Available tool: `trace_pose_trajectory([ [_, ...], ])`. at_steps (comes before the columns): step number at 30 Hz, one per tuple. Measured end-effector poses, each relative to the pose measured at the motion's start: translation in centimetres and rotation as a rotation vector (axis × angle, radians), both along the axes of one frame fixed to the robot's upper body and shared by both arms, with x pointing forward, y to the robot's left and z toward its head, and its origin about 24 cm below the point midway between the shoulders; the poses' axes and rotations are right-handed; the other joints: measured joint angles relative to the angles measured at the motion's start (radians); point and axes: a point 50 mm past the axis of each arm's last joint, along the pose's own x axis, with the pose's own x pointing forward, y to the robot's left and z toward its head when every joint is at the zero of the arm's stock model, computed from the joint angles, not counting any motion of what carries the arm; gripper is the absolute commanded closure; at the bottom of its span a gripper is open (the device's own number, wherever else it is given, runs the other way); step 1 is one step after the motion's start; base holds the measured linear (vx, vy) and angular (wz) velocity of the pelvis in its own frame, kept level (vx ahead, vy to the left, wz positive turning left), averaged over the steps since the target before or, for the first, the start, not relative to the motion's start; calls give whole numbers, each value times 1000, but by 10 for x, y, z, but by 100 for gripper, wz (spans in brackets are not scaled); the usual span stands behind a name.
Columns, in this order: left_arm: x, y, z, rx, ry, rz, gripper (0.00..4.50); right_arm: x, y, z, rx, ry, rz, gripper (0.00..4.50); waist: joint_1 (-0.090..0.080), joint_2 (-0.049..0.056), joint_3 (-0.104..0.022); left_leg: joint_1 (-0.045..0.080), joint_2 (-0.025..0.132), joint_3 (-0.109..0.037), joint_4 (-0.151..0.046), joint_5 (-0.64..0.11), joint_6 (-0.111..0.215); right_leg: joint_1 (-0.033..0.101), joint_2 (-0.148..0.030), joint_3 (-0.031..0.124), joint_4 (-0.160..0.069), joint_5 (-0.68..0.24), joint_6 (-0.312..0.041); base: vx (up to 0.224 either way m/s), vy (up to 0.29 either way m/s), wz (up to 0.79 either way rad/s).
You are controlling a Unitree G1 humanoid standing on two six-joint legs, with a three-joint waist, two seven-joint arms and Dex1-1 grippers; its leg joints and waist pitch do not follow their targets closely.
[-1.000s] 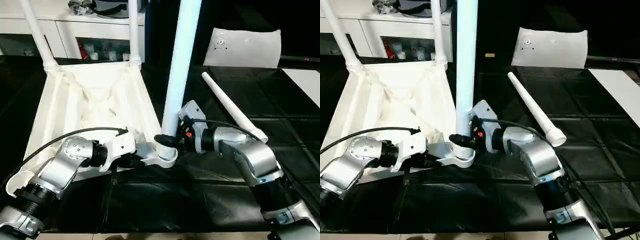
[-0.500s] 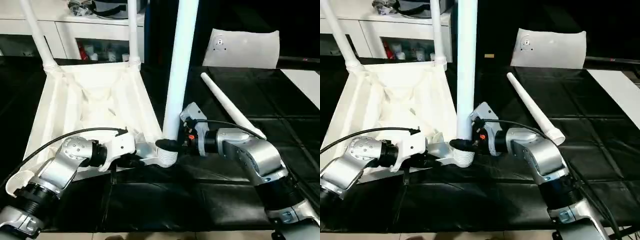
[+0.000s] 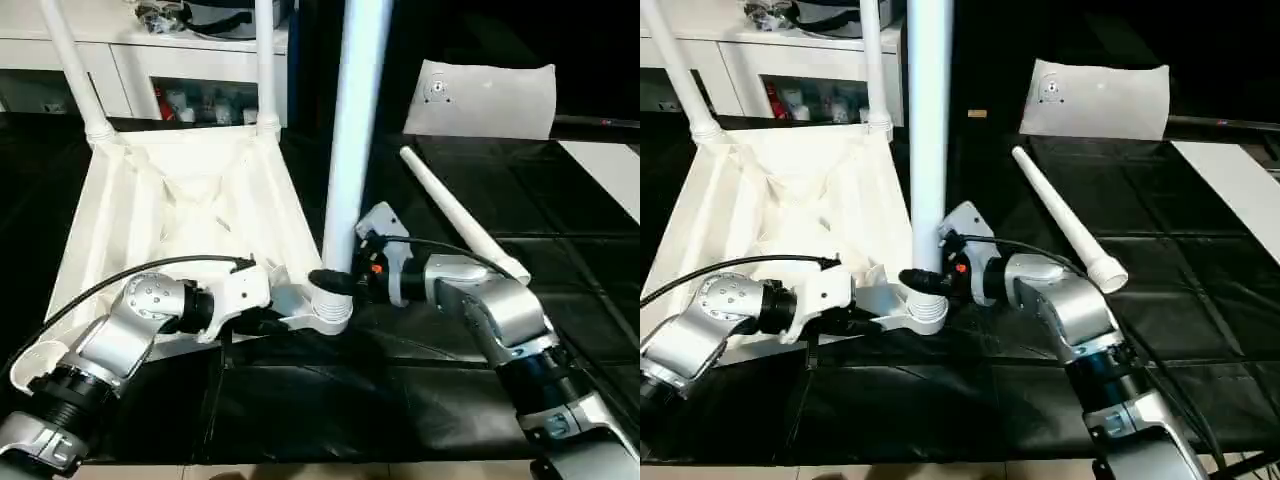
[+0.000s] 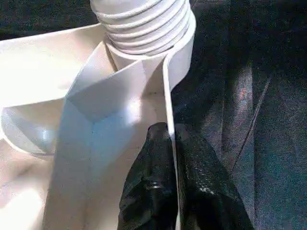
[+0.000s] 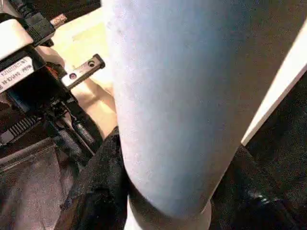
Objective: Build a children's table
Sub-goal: Insert table leg to table base
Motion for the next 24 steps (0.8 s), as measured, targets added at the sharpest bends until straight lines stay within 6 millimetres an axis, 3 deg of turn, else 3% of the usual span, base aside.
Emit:
trace_pose_trajectory([
  [6, 1, -1, -1, -1, -8, 7, 450, 0, -2, -4, 30, 1, -20, 261, -1, 0, 0, 0, 0, 0, 1, 0, 0, 1, 0, 0, 0, 0, 0, 0, 0, 0],
  [11, 1, -3, -3, -9, -9, 15, 450, -5, -11, -12, 106, 8, -68, 261, 1, 8, -2, 0, -1, -1, 2, 0, 0, 2, -1, -1, -3, 0, 0, 0, 0, 0],
  [12, 1, -3, -3, -10, -9, 17, 450, -6, -12, -13, 113, 8, -75, 261, 3, 16, -1, -1, 0, -1, 2, 0, 0, 2, -1, -1, -3, 0, 0, 0, 0, 0],
  [13, 1, -4, -4, -13, -6, 19, 450, -7, -13, -15, 131, 10, -90, 261, 2, 15, -2, 0, 0, -1, 2, 0, 0, 4, -1, -1, -4, 0, 0, 0, 0, 0],
  [24, 3, -8, -7, -39, 5, 38, 450, -32, -26, -35, 287, -45, -248, 261, 6, 43, -1, -2, -2, -2, 2, 0, 1, 5, -3, -3, -9, -1, 1, 0, 0, 0],
])
